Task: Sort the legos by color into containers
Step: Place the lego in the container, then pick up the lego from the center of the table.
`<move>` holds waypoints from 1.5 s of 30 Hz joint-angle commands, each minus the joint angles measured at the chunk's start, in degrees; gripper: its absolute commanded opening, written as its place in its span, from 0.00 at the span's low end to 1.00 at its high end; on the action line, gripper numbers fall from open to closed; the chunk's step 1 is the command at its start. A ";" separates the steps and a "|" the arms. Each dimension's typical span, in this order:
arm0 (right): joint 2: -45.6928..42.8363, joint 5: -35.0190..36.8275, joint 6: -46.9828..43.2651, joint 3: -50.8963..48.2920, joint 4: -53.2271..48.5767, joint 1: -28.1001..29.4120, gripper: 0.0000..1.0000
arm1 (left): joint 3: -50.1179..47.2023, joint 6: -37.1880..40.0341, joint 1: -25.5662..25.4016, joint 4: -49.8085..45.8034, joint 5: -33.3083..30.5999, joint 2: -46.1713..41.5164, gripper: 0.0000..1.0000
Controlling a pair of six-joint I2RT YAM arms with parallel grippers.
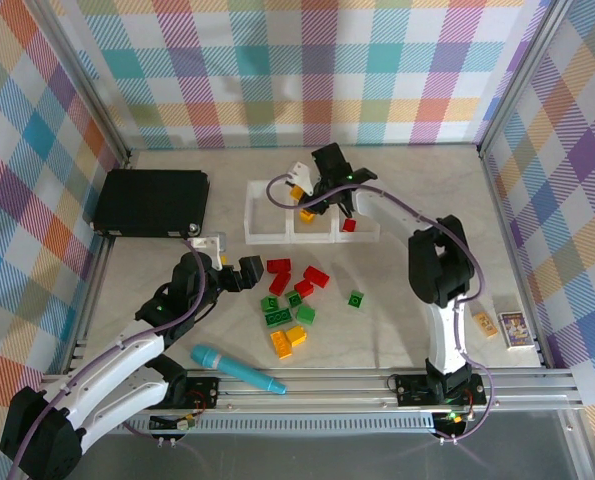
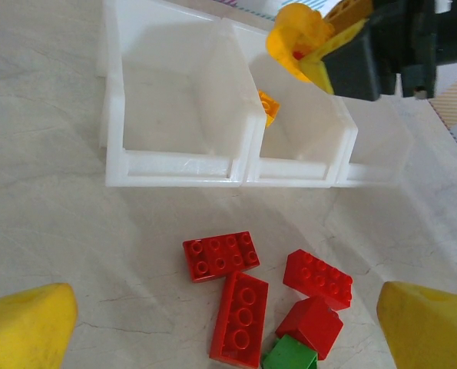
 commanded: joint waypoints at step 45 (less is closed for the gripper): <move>-15.23 7.30 16.98 -12.05 2.68 -1.14 0.64 | 2.43 1.44 -0.45 -1.08 3.81 2.19 1.00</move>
